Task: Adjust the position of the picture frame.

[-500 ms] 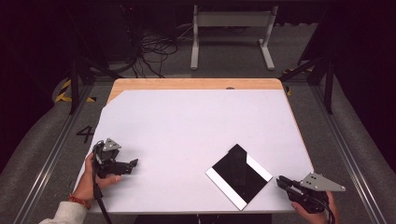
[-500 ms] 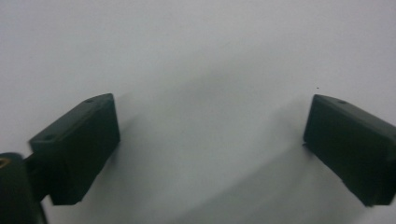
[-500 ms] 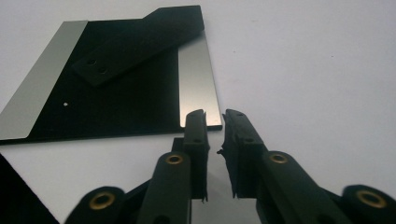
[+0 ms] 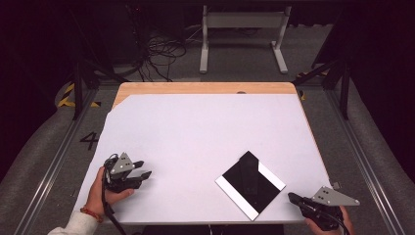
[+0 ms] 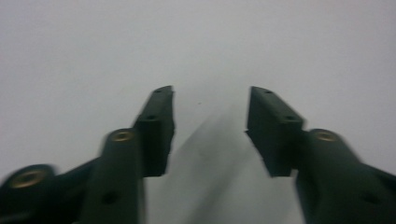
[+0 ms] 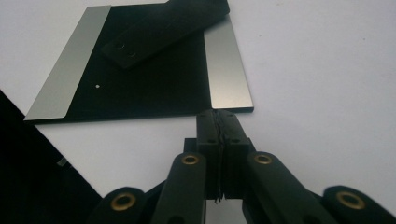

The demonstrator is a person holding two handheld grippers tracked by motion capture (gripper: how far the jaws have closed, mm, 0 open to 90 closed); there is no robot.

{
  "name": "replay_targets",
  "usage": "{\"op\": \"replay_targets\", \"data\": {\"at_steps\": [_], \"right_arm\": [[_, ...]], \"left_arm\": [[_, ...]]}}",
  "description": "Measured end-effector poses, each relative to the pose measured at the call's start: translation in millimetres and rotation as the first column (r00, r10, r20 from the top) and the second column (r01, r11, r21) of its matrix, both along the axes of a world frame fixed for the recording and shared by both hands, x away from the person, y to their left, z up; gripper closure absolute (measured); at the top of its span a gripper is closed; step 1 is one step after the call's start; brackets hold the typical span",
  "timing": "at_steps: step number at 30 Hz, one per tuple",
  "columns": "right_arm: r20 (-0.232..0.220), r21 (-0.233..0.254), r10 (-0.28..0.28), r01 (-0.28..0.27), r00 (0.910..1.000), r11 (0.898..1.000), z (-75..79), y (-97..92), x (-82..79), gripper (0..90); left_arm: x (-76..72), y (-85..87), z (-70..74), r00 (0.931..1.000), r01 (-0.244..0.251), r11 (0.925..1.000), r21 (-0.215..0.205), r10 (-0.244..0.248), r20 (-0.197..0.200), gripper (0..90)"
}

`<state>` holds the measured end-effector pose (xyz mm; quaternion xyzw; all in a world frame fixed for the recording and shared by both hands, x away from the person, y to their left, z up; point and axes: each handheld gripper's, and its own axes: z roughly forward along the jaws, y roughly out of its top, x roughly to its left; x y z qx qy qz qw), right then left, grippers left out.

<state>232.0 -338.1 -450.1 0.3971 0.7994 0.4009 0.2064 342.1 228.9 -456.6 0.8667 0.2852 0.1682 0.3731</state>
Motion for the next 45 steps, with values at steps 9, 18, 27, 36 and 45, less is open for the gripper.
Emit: {"op": "replay_targets", "data": {"at_steps": [9,18,27,36,45], "right_arm": [[-0.026,-0.007,0.047,-0.047,0.9986,0.999,-4.5,16.8,-1.4,90.0],[-0.03,-0.064,0.039,-0.041,0.9988,0.997,-10.1,35.6,9.4,90.0],[-0.004,-0.067,0.039,-0.039,0.9992,0.997,-12.3,45.5,16.4,90.0],[0.001,-0.118,0.058,-0.058,0.9983,0.991,-10.0,59.5,33.5,90.0],[-0.016,-0.107,0.05,-0.052,0.9986,0.993,-9.2,68.5,58.0,90.0]], "left_arm": [[-1.0,-14.8,-1.7,0.9936,0.103,0.9946,0.002,-0.103,-0.045,88.0],[2.5,-33.7,-0.7,0.9836,0.173,0.9848,-0.008,-0.173,-0.049,88.8],[2.9,-61.5,-1.9,0.9662,0.25,0.9683,0.005,-0.249,-0.068,89.7],[13.7,-83.5,-3.3,0.9586,0.279,0.96,0.026,-0.276,-0.069,89.9],[30.6,-97.8,-2.4,0.9625,0.266,0.9636,0.024,-0.264,-0.062,87.6]]}}
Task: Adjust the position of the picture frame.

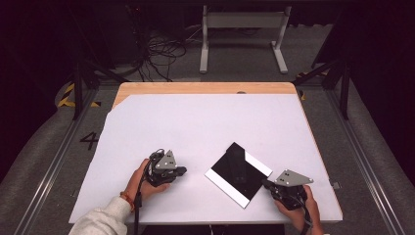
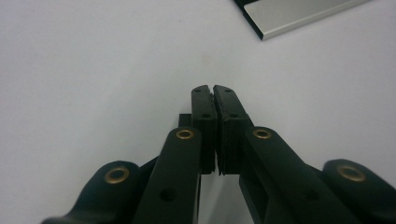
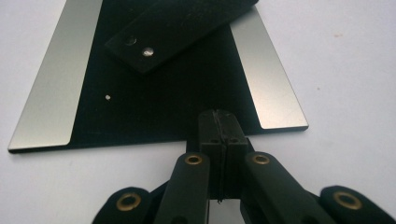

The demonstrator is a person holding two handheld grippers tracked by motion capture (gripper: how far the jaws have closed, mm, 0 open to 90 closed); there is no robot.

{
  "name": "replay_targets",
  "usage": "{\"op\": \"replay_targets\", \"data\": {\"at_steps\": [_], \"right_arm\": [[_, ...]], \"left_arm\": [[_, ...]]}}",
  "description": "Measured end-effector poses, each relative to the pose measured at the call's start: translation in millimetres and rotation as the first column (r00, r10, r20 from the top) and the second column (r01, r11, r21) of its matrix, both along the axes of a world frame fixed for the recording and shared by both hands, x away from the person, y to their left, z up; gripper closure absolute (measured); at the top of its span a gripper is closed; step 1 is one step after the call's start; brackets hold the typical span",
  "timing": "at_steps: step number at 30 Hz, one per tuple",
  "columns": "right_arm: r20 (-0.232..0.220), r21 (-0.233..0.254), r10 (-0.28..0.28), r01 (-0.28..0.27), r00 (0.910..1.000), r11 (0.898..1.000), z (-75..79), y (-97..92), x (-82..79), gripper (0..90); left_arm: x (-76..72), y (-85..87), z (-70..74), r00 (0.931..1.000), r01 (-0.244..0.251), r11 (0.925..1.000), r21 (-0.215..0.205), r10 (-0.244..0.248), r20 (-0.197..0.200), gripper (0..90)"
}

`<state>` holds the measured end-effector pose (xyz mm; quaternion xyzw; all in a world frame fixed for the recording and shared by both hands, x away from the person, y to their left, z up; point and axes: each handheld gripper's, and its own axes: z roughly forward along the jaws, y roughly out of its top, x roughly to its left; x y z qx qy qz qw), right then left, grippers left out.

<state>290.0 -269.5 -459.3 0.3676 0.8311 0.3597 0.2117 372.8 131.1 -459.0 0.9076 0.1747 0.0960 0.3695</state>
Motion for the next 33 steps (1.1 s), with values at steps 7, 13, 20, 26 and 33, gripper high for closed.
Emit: {"op": "replay_targets", "data": {"at_steps": [7,13,20,26,33], "right_arm": [[-0.018,0.003,-0.001,0.001,0.9998,1.0,1.5,4.5,15.1,90.0],[-0.012,-0.003,-0.014,0.014,0.9998,1.0,1.3,6.6,19.0,90.0],[0.003,-0.037,-0.016,0.016,0.9999,0.999,2.2,12.6,28.0,90.0],[-0.01,-0.046,-0.005,0.004,0.9999,0.999,3.6,15.6,37.7,90.0],[-0.021,-0.006,-0.019,0.019,0.9996,1.0,2.1,16.9,45.4,90.0]], "left_arm": [[13.3,-4.1,0.6,1.0,-0.006,0.9998,-0.02,0.006,0.007,86.9],[27.4,-18.9,2.4,1.0,0.001,0.9996,-0.029,-0.001,0.004,89.6],[33.5,-39.9,-0.3,0.9994,0.013,0.9995,0.027,-0.014,0.033,89.2],[39.1,-44.3,-2.5,1.0,0.001,1.0,-0.002,-0.001,0.009,89.2],[35.2,-54.1,-4.1,0.9985,0.047,0.9983,-0.035,-0.048,-0.026,89.7]]}}
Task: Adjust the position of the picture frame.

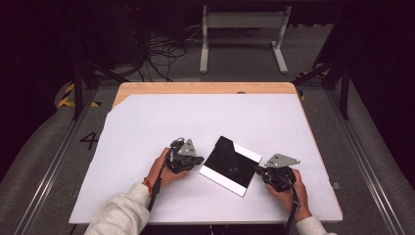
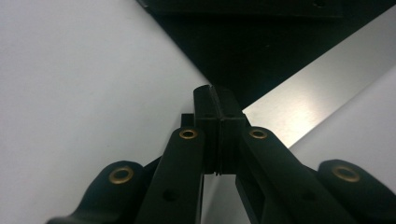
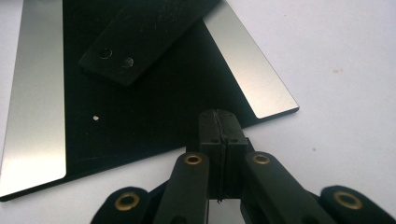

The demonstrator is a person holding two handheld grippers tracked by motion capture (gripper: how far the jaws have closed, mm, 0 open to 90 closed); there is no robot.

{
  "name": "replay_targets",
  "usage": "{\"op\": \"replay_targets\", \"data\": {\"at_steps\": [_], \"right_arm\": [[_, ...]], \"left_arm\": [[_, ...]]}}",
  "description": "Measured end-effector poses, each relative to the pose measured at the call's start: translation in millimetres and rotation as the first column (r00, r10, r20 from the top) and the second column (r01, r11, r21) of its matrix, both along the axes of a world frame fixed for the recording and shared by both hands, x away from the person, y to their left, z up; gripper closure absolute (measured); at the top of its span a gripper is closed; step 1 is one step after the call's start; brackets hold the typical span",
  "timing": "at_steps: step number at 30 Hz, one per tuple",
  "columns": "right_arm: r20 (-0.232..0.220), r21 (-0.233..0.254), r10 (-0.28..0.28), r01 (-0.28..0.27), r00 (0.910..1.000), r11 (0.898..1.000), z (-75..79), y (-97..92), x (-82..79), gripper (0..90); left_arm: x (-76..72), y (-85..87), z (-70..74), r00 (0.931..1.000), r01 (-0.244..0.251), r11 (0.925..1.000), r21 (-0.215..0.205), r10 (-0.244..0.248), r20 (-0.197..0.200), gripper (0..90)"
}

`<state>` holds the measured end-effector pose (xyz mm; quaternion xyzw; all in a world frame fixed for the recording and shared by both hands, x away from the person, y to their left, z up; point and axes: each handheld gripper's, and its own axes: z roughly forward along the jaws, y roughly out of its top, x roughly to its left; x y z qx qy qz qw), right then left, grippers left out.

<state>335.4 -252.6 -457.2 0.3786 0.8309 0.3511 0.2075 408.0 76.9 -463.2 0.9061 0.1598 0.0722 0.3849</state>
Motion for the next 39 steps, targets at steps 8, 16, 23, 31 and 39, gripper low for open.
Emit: {"op": "replay_targets", "data": {"at_steps": [8,16,23,31,39], "right_arm": [[-0.022,0.036,0.015,-0.015,0.9996,0.999,-0.3,-2.7,8.1,90.0],[-0.06,0.069,0.024,-0.02,0.9979,0.997,0.4,-0.8,22.8,90.0],[-0.079,0.087,0.056,-0.049,0.9953,0.995,0.6,7.5,34.2,90.0],[-0.082,0.086,0.083,-0.075,0.9932,0.993,0.6,21.0,43.5,90.0],[-0.069,0.061,0.106,-0.101,0.992,0.993,1.2,24.7,45.0,90.0]], "left_arm": [[-1.8,0.2,-0.7,0.9999,0.008,0.9999,-0.008,-0.008,-0.009,90.0],[-10.6,3.4,4.3,0.999,0.045,0.9978,0.049,-0.045,-0.007,90.0],[-25.5,12.0,6.7,0.9981,0.062,0.9948,0.081,-0.061,-0.008,89.9],[-32.3,22.2,8.0,0.9989,0.046,0.9934,0.105,-0.046,0.002,89.9],[-35.2,24.6,5.0,0.9993,0.029,0.9963,0.081,-0.031,0.019,89.9]]}}
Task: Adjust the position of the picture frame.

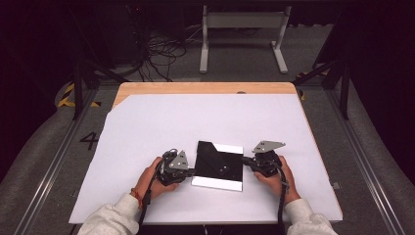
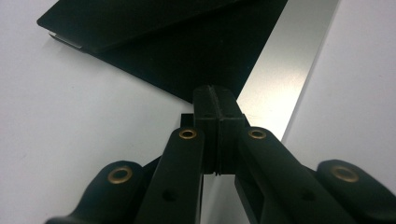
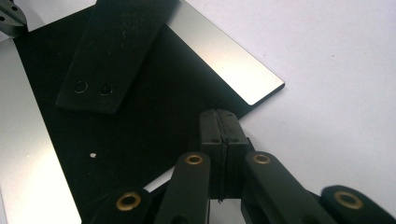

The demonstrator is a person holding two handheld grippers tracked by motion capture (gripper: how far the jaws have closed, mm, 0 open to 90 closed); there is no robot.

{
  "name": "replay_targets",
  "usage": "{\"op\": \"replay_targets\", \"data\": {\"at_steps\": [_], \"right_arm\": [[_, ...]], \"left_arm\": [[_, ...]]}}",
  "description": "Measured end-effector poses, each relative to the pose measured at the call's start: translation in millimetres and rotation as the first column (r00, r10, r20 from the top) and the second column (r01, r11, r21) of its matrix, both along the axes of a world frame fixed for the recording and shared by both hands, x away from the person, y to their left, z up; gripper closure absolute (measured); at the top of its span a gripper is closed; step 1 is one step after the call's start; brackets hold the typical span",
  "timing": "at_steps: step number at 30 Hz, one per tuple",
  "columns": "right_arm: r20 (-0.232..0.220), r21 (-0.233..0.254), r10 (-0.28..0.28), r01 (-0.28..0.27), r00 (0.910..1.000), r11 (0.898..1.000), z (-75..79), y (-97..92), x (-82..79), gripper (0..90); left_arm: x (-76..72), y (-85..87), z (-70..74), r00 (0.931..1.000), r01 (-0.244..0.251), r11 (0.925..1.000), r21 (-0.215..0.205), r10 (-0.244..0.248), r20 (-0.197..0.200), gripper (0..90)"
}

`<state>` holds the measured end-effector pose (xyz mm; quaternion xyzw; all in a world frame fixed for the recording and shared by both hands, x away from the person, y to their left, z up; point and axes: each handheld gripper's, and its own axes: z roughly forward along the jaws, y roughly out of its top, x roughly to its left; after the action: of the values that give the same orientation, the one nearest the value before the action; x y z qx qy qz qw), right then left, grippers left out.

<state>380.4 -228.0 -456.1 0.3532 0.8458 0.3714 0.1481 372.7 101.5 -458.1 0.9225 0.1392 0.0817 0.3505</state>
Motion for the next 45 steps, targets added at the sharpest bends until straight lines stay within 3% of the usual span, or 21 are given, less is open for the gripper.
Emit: {"op": "replay_targets", "data": {"at_steps": [3,9,10,13,17,18,21,24,29,37,41,45], "right_arm": [[0.002,-0.002,0.002,-0.002,1.0,1.0,0.1,0.4,0.4,90.0],[0.004,0.011,-0.021,0.02,0.9998,1.0,-1.0,6.1,2.8,90.0],[0.022,-0.024,-0.028,0.029,0.9994,0.999,0.1,11.2,0.8,90.0],[0.035,-0.042,-0.035,0.037,0.9988,0.998,0.5,13.4,-0.8,90.0],[0.056,-0.049,-0.007,0.01,0.9984,0.999,-0.6,11.7,-3.6,90.0],[0.064,-0.053,0.025,-0.021,0.9976,0.998,-1.1,10.4,-6.9,90.0],[0.061,-0.056,0.033,-0.03,0.9976,0.998,-0.9,10.6,-10.2,90.0],[0.055,-0.08,0.057,-0.052,0.9969,0.995,1.0,13.0,-19.6,90.0],[0.028,-0.07,0.114,-0.112,0.9931,0.991,1.5,11.7,-41.5,90.0],[0.017,-0.041,0.11,-0.109,0.9938,0.993,-0.4,11.5,-60.7,90.0],[0.014,-0.068,0.118,-0.116,0.993,0.991,1.5,14.4,-68.5,90.0],[-0.001,-0.063,0.122,-0.122,0.9925,0.991,2.4,13.9,-76.1,89.2]], "left_arm": [[-0.3,1.1,-0.1,0.9999,-0.01,1.0,-0.002,0.01,-0.009,89.8],[0.4,3.1,0.3,0.9996,-0.027,0.9995,0.013,0.027,0.01,89.6],[2.1,4.2,-0.6,0.9996,-0.029,0.9996,-0.002,0.029,0.003,89.5],[3.1,4.9,-1.0,0.9996,-0.027,0.9996,-0.008,0.027,-0.005,89.5],[3.3,5.8,-1.6,0.9997,-0.024,0.9996,-0.015,0.024,-0.004,89.4],[2.2,5.7,-1.7,0.9997,-0.026,0.9996,-0.009,0.026,0.006,89.4],[-1.2,4.6,-1.3,0.9991,-0.034,0.9994,0.005,0.034,0.024,89.2],[-3.8,5.2,-0.2,0.9991,-0.034,0.9993,0.014,0.034,0.027,88.3],[-12.5,11.9,-0.1,0.9998,-0.02,0.9998,0.005,0.02,0.0,88.2],[-26.9,14.3,-1.5,1.0,-0.005,1.0,-0.006,0.005,-0.008,88.4],[-31.1,13.0,-1.0,1.0,0.009,1.0,0.004,-0.009,0.001,88.4],[-30.0,14.3,-1.7,1.0,0.004,1.0,-0.006,-0.004,-0.009,88.3]]}}
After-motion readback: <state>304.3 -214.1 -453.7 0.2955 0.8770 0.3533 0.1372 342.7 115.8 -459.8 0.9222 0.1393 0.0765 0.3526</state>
